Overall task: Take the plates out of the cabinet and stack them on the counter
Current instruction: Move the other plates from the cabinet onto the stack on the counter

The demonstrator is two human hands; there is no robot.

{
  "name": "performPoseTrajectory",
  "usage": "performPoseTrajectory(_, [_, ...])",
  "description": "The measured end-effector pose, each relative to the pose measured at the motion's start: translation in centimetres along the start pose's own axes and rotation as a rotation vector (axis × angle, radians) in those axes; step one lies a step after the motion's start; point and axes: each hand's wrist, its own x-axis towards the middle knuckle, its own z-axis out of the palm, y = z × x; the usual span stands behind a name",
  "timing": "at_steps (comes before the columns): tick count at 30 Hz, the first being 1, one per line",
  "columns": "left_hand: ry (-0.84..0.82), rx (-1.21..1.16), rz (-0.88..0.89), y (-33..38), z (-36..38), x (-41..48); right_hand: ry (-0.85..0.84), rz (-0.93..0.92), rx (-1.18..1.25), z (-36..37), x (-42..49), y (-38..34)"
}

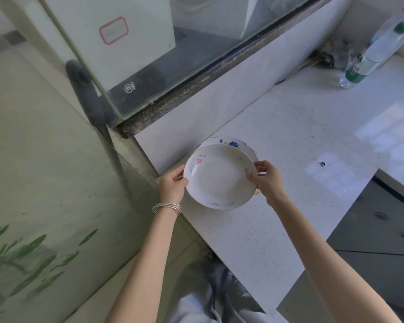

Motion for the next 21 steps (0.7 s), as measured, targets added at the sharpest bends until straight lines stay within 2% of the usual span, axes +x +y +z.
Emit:
performPoseTrajectory(10, [-0.041, 0.095, 0.001, -0.4, 1.3, 0.6, 0.078, -0.025, -0.095, -1.1, 0.4, 1.0])
performPoseTrajectory(21, [0.013, 0.190, 0.035, -0.2, 1.6, 1.2, 0.103, -0.091, -0.207, -1.2, 0.8, 0.7])
